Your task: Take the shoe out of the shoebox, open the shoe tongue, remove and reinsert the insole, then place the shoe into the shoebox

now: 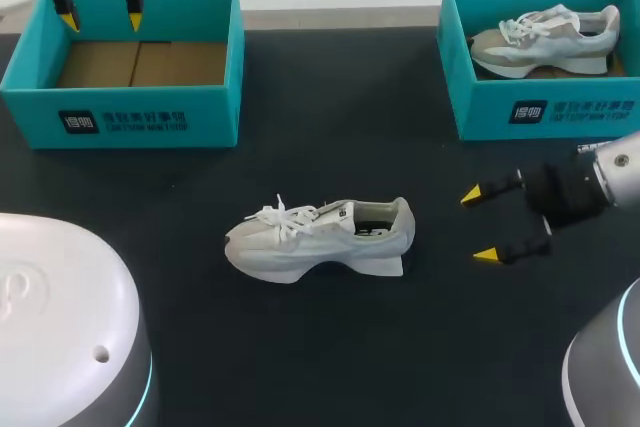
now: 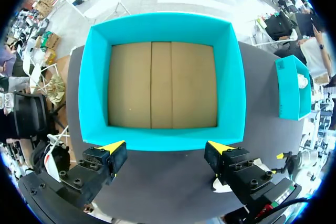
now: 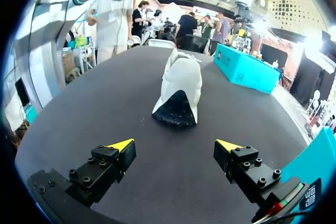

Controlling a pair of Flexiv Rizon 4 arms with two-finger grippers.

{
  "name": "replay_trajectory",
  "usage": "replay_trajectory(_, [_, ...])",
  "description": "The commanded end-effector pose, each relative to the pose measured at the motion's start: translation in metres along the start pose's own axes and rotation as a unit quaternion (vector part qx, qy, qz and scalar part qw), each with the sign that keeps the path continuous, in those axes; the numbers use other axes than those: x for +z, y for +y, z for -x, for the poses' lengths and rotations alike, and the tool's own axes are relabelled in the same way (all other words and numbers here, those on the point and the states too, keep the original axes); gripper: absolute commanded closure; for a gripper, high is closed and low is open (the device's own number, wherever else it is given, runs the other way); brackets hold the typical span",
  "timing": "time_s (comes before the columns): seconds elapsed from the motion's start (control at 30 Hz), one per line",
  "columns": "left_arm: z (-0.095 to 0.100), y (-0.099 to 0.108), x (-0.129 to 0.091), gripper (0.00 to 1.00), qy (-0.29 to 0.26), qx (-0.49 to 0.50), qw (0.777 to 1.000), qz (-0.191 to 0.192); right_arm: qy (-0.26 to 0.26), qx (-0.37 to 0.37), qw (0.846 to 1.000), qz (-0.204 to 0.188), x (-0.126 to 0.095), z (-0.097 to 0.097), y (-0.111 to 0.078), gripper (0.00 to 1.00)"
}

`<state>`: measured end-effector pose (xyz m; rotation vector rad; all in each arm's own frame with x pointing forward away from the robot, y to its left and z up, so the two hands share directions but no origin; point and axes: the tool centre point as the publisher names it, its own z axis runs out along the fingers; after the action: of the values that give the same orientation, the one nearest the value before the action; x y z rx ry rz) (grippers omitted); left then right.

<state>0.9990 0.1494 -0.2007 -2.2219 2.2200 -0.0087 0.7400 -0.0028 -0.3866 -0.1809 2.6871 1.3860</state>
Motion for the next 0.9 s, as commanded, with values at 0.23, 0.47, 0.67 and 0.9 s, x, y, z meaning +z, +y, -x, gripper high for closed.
replay_trajectory(0.23, [0.0,0.0,0.0,0.0,-0.001,0.0,1.0,0.001,-0.001,0.0,1.0,-0.002,0.0,-0.001,0.002,0.0])
replay_trajectory(0.47, [0.0,0.0,0.0,0.0,-0.001,0.0,1.0,0.001,-0.009,0.012,1.0,-0.001,0.016,0.006,0.008,0.0])
replay_trajectory(0.67, [0.0,0.0,0.0,0.0,-0.001,0.0,1.0,0.001,-0.01,0.027,1.0,-0.01,0.037,0.014,0.021,0.0])
replay_trajectory(0.9, [0.0,0.0,0.0,0.0,-0.001,0.0,1.0,0.001,-0.015,0.038,0.999,-0.003,0.063,0.019,0.032,0.0])
